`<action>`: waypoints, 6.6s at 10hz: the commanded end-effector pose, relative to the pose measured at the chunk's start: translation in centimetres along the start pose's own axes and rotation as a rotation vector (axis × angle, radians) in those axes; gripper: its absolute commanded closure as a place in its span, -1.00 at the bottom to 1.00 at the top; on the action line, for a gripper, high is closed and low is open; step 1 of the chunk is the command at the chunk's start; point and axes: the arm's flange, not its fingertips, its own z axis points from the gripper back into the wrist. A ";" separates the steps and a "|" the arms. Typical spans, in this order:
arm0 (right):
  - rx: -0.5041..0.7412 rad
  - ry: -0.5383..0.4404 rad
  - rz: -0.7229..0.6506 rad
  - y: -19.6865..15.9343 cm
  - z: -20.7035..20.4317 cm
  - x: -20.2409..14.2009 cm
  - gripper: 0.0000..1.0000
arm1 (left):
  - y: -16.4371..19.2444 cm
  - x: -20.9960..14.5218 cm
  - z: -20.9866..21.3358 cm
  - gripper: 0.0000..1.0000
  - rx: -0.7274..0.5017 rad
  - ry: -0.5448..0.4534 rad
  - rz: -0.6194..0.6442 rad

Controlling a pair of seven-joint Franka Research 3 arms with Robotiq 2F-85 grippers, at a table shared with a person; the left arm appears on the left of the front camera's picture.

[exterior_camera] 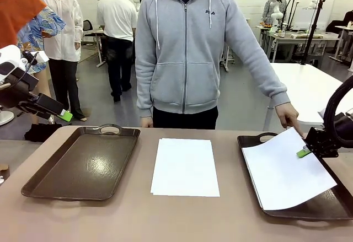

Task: Sort the A4 documents.
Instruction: Place the A4 Paper in the designated Handle tray, then receive the A4 Paper.

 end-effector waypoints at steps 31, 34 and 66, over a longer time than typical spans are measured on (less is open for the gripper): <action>-0.327 -0.021 -0.016 1.1 2.1 2.1 -1.00 | 0.1 -0.1 -0.1 -1.00 -0.008 -0.001 0.004; -0.295 -0.013 0.024 1.1 2.7 2.7 -1.00 | 0.1 -0.1 -0.1 -1.00 -0.008 -0.001 0.004; -0.103 -0.063 0.951 24.8 -0.4 -3.2 -1.00 | 0.1 -0.1 -0.1 -1.00 -0.008 -0.001 0.004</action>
